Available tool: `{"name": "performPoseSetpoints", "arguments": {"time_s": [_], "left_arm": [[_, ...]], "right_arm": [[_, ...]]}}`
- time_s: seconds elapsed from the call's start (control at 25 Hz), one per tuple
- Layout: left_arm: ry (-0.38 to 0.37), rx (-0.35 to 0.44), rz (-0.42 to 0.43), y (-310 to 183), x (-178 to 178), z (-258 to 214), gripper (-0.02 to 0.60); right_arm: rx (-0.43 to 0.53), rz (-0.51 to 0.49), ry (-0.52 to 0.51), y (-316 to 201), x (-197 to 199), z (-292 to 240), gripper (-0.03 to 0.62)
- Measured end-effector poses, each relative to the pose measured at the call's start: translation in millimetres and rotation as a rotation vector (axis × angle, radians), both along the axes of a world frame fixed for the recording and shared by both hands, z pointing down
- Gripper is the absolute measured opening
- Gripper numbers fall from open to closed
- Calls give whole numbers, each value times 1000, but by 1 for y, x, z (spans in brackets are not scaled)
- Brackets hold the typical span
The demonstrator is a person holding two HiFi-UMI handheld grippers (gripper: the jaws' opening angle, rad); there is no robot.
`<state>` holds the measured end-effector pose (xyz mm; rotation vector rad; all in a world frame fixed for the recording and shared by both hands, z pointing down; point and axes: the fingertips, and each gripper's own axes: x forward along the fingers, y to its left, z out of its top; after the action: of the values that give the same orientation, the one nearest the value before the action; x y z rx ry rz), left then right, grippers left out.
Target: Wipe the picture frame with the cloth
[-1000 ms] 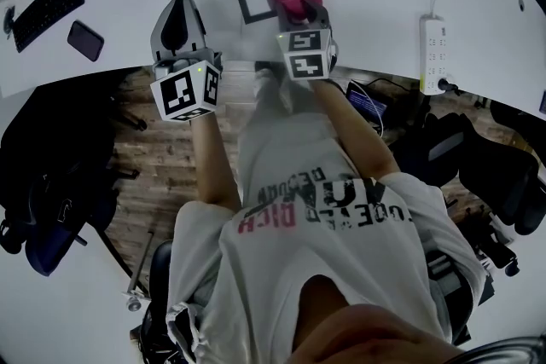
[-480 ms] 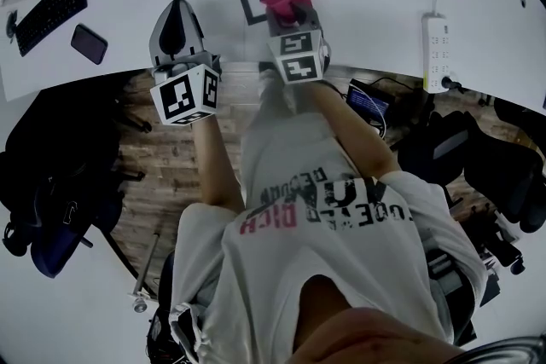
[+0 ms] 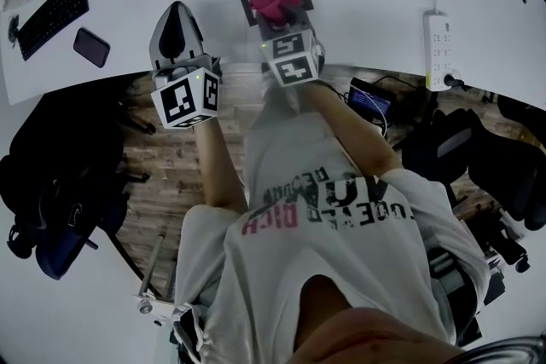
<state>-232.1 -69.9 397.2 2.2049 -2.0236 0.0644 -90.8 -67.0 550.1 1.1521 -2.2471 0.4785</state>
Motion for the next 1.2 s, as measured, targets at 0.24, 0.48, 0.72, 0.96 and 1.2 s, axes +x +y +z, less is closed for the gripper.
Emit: {"name": "performPoseSetpoints", "arguments": {"time_s": [0.24,0.48,0.72,0.96,1.2], "left_arm": [[2,5,-5,1,-2,-1,-3],[-2,6,0,0,1,-2,-3],[-7,10,6,0,5,-5,-3],[-6,22,10,0,11,-9,-3],[-5,37,18,-4,27,-17,-3]], "right_arm": [[-2,-39,-1,6,-12,-2,117],[9,-69,11,9,-17,-1,117],[4,-82,12,9,-17,-1,117],[5,-78,-9,7,-10,-7,118],[53,-53,-74,-4,8,-39,117]]}}
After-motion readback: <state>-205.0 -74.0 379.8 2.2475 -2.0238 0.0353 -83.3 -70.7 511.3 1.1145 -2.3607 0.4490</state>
